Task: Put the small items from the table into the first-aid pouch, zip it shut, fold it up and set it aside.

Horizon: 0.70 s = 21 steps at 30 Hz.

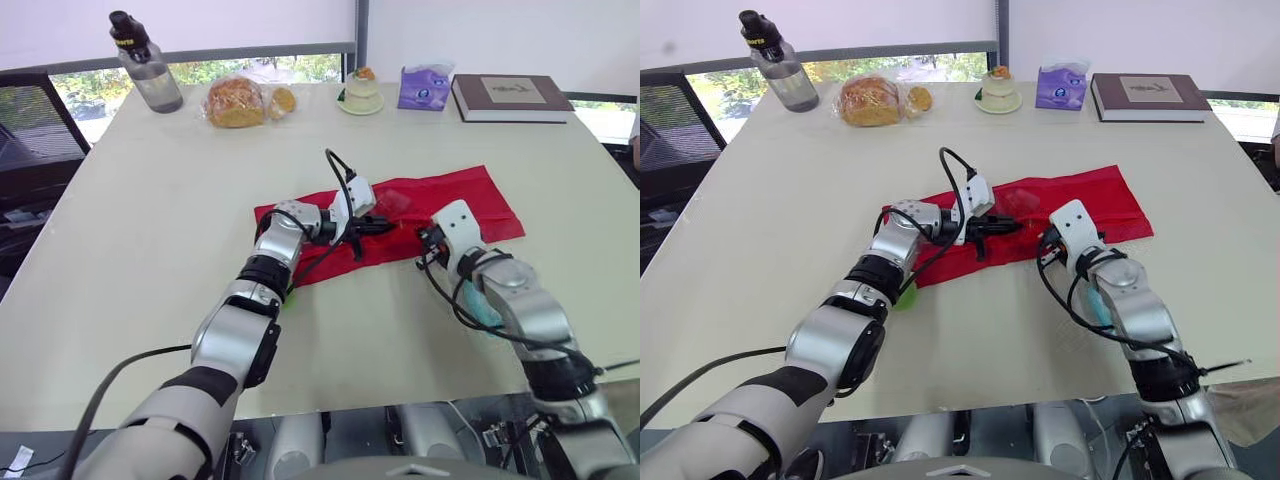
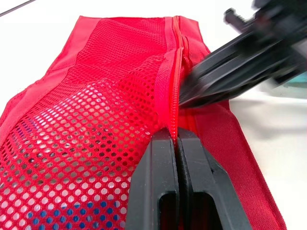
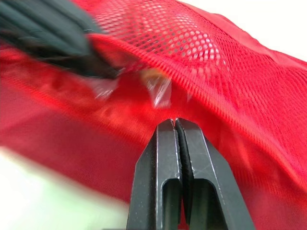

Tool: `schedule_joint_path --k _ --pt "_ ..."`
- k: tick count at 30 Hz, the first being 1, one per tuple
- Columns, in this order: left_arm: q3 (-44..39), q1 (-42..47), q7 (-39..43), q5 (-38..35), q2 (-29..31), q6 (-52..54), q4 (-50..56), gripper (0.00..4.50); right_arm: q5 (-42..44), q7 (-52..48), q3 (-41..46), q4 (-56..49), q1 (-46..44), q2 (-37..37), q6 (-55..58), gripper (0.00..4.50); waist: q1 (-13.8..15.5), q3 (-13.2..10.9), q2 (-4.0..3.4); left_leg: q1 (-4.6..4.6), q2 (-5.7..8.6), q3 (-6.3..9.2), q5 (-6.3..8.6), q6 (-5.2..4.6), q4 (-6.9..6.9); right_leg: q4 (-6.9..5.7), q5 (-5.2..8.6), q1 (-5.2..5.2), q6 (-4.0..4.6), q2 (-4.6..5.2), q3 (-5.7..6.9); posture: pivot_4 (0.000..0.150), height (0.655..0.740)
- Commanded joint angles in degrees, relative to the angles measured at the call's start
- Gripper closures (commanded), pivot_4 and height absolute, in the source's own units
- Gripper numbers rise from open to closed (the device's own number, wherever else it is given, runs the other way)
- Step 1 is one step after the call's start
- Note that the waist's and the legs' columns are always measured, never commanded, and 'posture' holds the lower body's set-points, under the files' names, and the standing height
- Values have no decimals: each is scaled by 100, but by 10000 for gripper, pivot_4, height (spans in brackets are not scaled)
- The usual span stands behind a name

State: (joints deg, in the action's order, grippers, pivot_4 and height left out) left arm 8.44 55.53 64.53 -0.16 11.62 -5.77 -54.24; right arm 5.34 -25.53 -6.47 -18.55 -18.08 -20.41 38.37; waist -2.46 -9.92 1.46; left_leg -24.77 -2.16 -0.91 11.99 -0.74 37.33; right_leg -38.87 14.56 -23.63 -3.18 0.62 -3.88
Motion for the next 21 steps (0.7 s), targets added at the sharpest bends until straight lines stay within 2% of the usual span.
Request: schedule_joint_path --k 1,6,7,9,12,14,16,17,21 --pt "-81 101 -48 6 190 -130 -113 45000 385 -243 573 -1118 465 -297 -112 44132 13 0 0 0 -1 2 0 0 0 0 0 0 0 -2 2 1500 7400" --pt "-109 -37 84 1 586 -208 -94 45000 1365 -869 1893 -2163 1593 -751 -232 44132 1 0 1 -2 0 -1 0 0 4 4 0 4 0 2 0 1500 7400" --pt "-117 -45 69 -8 635 -204 -80 45000 1613 -943 2079 -2305 1708 -818 -92 41953 -6 0 1 0 0 -4 0 0 4 4 0 4 0 2 -4 1500 7400" --pt "-143 -52 70 -26 784 -168 -35 45000 2299 -1096 2655 -2662 1920 -993 233 36567 0 0 1 5 0 -5 0 0 4 0 0 4 -1 1 -6 1500 7400" --pt "-173 -156 142 -59 1023 -128 105 45000 3226 -1152 3467 -3065 2209 -1257 623 20539 3 1 2 7 -6 -2 0 0 4 -1 0 5 -1 -4 -4 1500 7400" --pt "-190 -251 168 -55 1179 -124 184 45000 3707 -1241 3908 -3240 2481 -1412 730 14630 12 1 2 4 -6 -1 0 0 4 0 0 5 0 -3 -3 1500 7400" --pt "-251 -333 191 -72 1388 -67 240 45000 4277 -1304 4425 -3357 2820 -1554 739 6260 2 1 3 3 -6 -2 0 1 -1 3 0 4 1 -2 -3 1500 7400" --pt "-295 -376 238 -96 1522 -27 274 45000 4554 -1339 4718 -3394 3014 -1609 703 710 -1 1 4 3 -6 -4 0 1 -2 3 0 4 1 -1 -4 1500 7400" --pt "-368 -455 327 -142 1861 84 387 45000 5014 -1444 5397 -3414 3566 -1687 467 153 7 3 6 8 -8 -3 0 0 0 1 1 6 -1 -2 -4 1500 7400"
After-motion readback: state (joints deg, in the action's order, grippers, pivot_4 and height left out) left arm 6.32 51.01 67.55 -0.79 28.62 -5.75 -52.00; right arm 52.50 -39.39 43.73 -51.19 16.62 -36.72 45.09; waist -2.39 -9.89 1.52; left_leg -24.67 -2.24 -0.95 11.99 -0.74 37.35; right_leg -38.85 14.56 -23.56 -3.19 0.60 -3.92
